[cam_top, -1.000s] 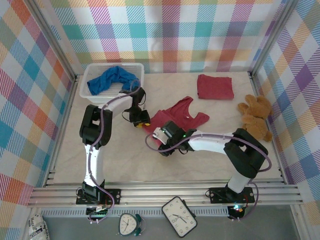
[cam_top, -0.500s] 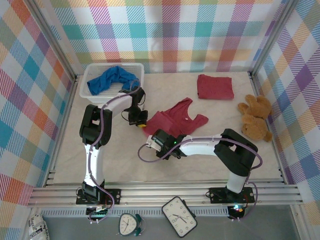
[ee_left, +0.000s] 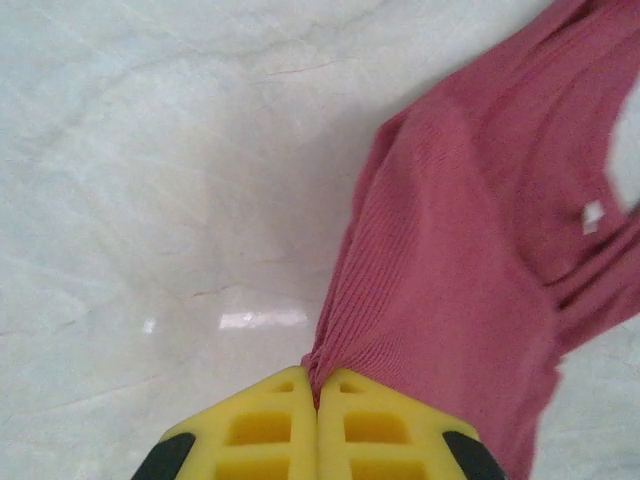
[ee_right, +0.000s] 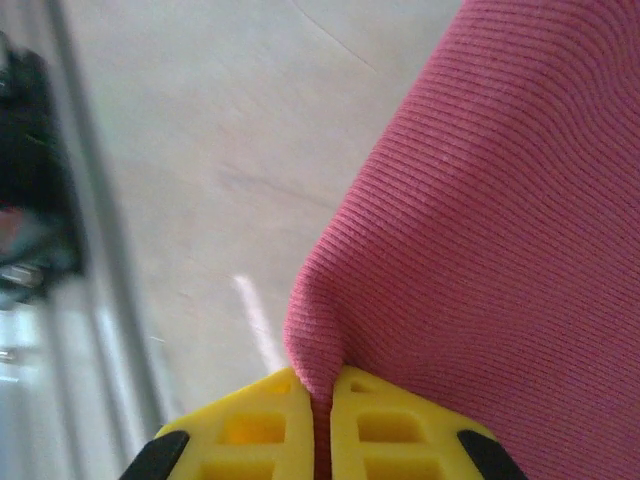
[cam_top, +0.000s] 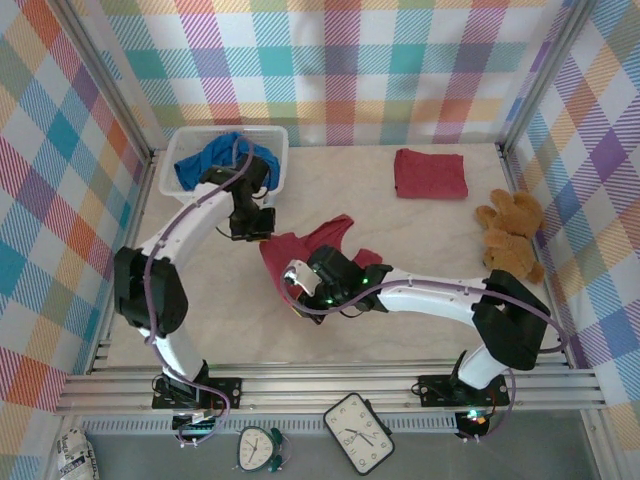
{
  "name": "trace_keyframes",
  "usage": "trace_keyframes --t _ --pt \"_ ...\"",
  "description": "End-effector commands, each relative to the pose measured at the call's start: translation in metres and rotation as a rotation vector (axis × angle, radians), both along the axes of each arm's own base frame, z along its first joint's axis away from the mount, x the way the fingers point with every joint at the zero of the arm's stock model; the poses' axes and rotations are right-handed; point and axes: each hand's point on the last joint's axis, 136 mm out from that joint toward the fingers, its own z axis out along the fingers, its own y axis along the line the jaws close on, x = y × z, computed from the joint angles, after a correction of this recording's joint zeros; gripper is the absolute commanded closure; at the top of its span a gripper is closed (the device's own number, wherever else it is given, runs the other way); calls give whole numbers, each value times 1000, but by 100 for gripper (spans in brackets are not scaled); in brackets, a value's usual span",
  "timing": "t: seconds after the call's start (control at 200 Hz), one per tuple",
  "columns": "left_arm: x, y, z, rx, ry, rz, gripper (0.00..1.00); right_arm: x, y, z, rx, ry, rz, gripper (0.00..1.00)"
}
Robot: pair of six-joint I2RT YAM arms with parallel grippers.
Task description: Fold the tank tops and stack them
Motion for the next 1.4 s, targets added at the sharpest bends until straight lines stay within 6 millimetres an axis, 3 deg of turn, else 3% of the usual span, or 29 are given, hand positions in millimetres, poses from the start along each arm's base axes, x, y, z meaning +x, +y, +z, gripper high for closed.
trace_keyframes --t 0.0,0.13,0.275,0.475,0.88,1.27,1.395 --pt "-14 9 3 29 22 17 100 -31 14 38 164 189 51 90" --pt "-4 -10 7 -11 12 -8 100 -25 8 54 263 285 4 90" --pt "17 -38 -2 -25 26 -61 100 -3 -10 53 364 427 -91 89" --pt "51 -71 -13 -39 26 -103 100 22 -40 48 418 496 -217 88" --pt "93 -111 -37 -108 17 -109 100 59 -97 16 373 520 -409 86" --pt "116 -152 -66 -203 21 -155 92 75 -138 -28 278 500 -555 82" --pt "122 -163 -69 -239 17 -164 83 84 -149 -40 253 484 -603 79"
